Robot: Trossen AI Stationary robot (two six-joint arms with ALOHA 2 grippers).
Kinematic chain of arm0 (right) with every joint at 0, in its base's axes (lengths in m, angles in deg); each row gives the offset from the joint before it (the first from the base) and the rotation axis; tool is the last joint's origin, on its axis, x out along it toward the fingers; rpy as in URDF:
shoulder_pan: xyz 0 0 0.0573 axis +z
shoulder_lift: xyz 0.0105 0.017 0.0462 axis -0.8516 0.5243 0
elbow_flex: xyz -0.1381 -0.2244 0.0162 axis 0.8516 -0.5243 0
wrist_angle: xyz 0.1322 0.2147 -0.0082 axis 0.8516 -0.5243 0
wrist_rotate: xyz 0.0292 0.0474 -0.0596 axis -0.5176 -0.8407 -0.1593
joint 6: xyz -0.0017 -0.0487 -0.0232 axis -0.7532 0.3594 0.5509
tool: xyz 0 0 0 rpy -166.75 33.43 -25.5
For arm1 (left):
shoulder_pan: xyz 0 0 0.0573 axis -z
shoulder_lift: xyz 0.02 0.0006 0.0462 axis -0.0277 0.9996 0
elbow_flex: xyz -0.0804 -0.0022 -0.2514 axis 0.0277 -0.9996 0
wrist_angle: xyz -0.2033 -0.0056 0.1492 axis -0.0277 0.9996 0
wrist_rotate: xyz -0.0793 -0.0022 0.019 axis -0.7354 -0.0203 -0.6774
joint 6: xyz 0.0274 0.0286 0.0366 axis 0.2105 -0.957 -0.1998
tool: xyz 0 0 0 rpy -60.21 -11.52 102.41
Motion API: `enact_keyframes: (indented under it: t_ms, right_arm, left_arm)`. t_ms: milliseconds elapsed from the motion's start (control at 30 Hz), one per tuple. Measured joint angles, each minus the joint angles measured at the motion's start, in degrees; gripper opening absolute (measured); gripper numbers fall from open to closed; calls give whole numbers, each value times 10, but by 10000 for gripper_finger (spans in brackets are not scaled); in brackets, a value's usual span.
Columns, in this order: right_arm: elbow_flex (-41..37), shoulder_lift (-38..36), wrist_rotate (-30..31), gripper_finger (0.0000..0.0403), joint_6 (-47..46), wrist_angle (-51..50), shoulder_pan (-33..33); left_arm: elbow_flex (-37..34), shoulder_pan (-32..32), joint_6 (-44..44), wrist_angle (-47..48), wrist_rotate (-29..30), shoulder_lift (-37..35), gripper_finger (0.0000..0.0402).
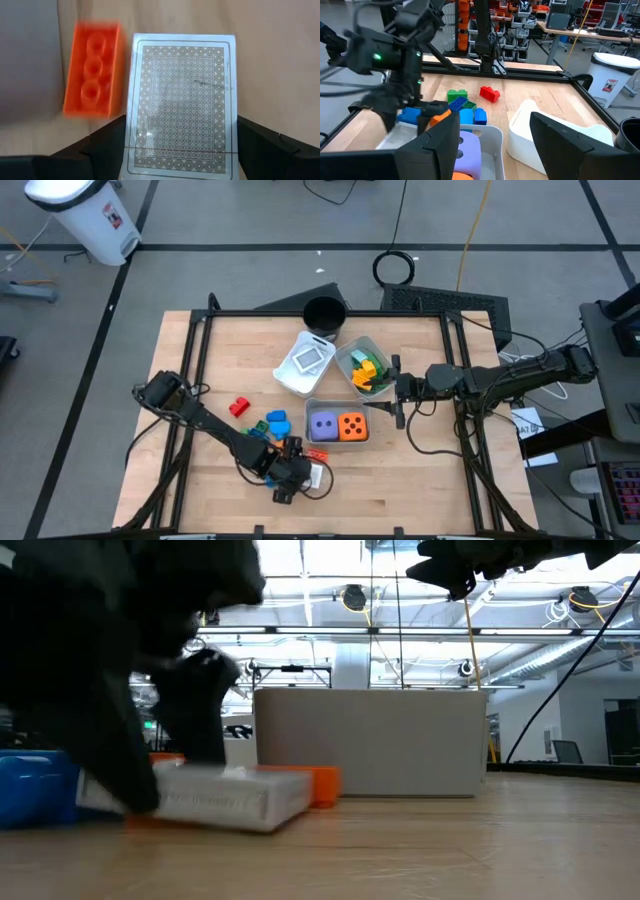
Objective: Pick & Place Toys
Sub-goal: Put the brown deck of cards into the white bin
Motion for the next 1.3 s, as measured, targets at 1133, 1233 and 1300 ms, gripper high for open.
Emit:
enact_keyframes:
  t_ms: [1133,1233,1300]
  right_arm:
    - [0,0,0,215,-2,-1,0]
    - [0,0,0,215,-2,0,0]
    - [0,0,0,215,-2,-1,0]
  left_arm:
    - [62,-330,218,233,193,-167,313]
    - [7,-376,205,158,145,-166,313]
    - [-23,-399,192,92,120,-166,313]
